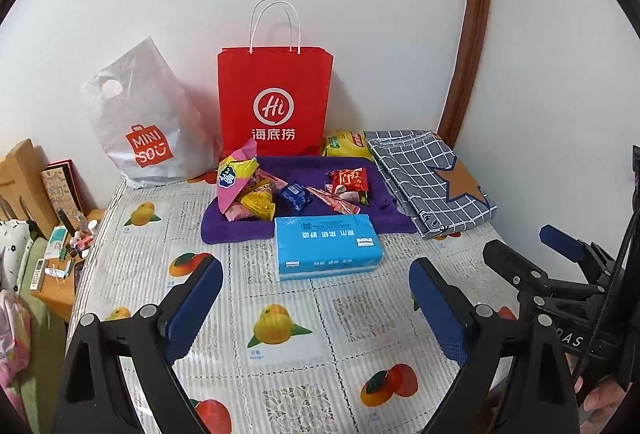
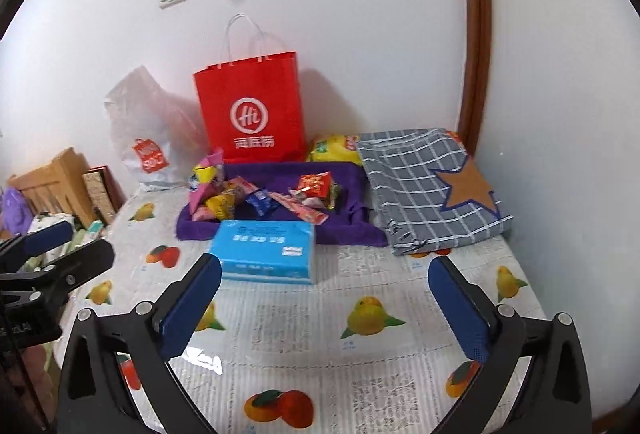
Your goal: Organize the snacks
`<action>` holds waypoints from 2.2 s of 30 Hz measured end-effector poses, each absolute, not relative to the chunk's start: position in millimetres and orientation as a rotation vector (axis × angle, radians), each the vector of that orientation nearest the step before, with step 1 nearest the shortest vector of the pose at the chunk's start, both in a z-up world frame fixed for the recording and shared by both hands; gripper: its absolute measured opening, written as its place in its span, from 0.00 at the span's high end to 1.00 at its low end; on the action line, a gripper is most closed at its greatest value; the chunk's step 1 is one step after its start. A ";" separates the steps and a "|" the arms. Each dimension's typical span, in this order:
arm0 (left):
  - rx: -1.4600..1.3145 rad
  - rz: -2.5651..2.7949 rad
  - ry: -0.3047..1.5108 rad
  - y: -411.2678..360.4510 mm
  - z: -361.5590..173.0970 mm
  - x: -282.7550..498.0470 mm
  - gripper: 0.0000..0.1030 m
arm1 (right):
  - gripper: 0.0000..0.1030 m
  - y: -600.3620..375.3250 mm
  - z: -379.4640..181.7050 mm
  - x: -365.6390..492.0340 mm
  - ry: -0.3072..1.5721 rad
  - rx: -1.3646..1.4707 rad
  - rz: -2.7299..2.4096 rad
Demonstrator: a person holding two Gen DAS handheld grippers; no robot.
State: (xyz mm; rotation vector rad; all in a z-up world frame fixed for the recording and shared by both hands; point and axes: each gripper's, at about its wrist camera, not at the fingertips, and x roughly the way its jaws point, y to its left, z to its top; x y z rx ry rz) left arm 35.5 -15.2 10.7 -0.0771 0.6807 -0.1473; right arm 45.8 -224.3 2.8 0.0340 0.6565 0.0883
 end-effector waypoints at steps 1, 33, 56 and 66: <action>-0.077 -0.147 0.680 -15.6 11.1 35.3 0.08 | 0.01 -224.2 2.7 45.5 0.657 0.030 0.083; -0.082 -0.148 0.671 -14.9 14.7 26.3 0.08 | 0.01 -224.3 7.4 31.7 0.641 0.032 0.080; -0.084 -0.148 0.670 -15.1 15.4 25.0 0.08 | 0.01 -225.5 8.8 29.7 0.640 0.035 0.079; -0.081 -0.146 0.668 -15.5 15.1 25.1 0.08 | 0.01 -224.0 9.6 27.7 0.636 0.033 0.080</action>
